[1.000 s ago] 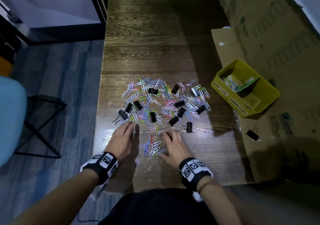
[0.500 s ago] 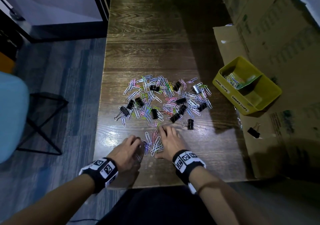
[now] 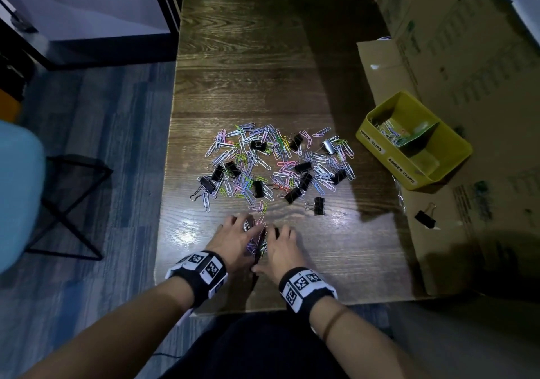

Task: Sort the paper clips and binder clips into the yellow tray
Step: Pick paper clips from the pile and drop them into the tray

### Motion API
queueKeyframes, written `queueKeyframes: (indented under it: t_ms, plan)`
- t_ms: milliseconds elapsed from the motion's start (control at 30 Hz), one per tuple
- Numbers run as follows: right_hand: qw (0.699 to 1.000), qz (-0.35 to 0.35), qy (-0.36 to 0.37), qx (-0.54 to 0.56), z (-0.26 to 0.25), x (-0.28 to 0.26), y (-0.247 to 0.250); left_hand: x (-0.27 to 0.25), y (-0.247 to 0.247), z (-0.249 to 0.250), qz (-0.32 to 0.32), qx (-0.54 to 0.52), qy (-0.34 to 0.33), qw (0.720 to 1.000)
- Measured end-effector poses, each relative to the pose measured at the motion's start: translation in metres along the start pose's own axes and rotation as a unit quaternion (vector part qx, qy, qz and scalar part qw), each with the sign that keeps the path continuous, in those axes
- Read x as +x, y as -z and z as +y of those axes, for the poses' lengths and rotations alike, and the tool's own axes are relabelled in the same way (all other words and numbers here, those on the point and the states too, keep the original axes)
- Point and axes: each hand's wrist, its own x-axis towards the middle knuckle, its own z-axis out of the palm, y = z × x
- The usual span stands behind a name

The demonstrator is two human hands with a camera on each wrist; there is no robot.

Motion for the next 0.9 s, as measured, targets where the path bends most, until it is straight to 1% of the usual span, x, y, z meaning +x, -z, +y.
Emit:
queueKeyframes:
  t_ms: [67,167,267,400,533,600,700,800,833,900]
  plan:
    - [0.999,-0.009,0.004,0.043,-0.003,0.002,0.002,0.002,-0.003,0.001,-0.001,-0.011,-0.006,1.000]
    - [0.995,-0.027,0.015,0.096,-0.002,0.002,0.007,0.003,-0.006,0.005,0.011,-0.088,-0.022,0.996]
    - [0.995,-0.023,0.037,0.085,0.002,0.001,0.009,0.001,-0.006,0.008,0.042,-0.143,-0.033,0.988]
    - [0.997,-0.017,0.043,0.059,0.005,0.001,0.010,0.001,0.000,0.008,0.074,-0.167,-0.041,0.982]
    - [0.996,-0.020,0.049,0.066,0.009,0.002,0.013,-0.001,0.007,0.010,0.097,-0.182,-0.045,0.977]
    - [0.996,-0.014,0.052,0.072,0.012,0.003,0.016,-0.001,0.008,0.010,0.095,-0.185,-0.035,0.977]
    - [0.995,-0.016,0.056,0.076,0.015,0.004,0.022,0.003,0.007,0.007,0.072,-0.183,-0.023,0.980]
    - [0.991,-0.044,0.020,0.123,0.019,0.011,0.022,0.008,0.008,0.002,0.059,-0.210,0.000,0.976]
    - [0.986,-0.054,0.003,0.156,0.021,0.014,0.019,0.010,0.009,0.001,0.053,-0.220,0.012,0.974]
    - [0.966,-0.064,-0.038,0.249,0.025,0.023,0.013,0.013,0.011,-0.002,0.040,-0.245,0.029,0.968]
